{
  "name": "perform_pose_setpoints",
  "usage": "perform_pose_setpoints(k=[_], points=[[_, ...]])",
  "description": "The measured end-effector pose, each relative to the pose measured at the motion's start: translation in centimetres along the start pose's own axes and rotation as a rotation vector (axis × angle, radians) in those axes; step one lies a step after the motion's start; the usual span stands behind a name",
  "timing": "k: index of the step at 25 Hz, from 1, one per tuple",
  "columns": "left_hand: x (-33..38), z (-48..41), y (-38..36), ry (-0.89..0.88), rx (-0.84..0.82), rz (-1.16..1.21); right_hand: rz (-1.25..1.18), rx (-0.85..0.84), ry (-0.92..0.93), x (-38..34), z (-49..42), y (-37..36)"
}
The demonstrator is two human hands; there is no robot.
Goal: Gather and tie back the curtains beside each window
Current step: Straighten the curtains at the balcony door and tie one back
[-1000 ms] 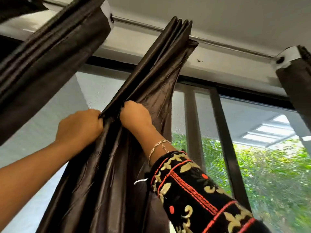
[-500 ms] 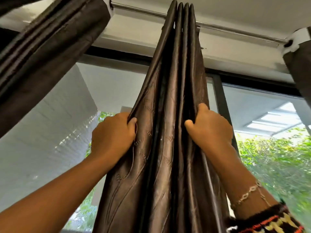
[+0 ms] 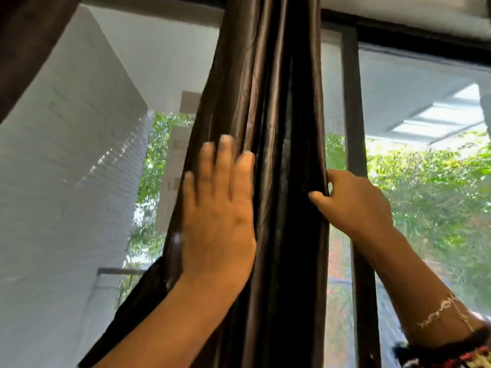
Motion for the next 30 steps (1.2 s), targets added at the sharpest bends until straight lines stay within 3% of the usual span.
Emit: perform_pose_setpoints(k=[2,4,8,11,20,23,27,30], points=[[1.3,2.5,-1.1,-0.220,-0.027,-0.098,-0.024,-0.052,0.002,0.2,1.3,-1.3],[1.9,4.9,-2.6,-0.279,-0.129,-0.083,-0.039,-0.119,-0.010,0.3,2.4,-2.9],[1.2,7.7,-4.4,0.097,-0.352,0.148,-0.077,-0.203,-0.023,0.4,4.4,-5.6],[0.1,8.4,-5.0,0.406,-0.378,0.318,-0.068,-0.207,-0.028,0.4,6.0,-7.0],[0.7,12.3,-5.6,0.622,-0.560,0.156,-0.037,-0.256,-0.003,0.7,8.2,-9.2],[2.6,14.1,-5.1,0.588,-0.610,0.063,-0.062,-0.264,0.033,0.8,10.0,-8.9],[5.8,16.2,-3.9,0.367,-0.611,-0.095,-0.286,-0.290,0.025,1.0,11.5,-6.9],[7.3,17.2,-3.4,0.395,-0.738,-0.081,-0.449,-0.323,-0.049,0.7,12.3,-5.4]])
Point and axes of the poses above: each hand's wrist, its own z-axis away from the middle knuckle, its own y-axis out of the back of the hand, x = y × z, the point moved 2 cm from there along -z, towards the middle knuckle, and after that the axes turned 4 degrees about y, right-handed, at the moved point
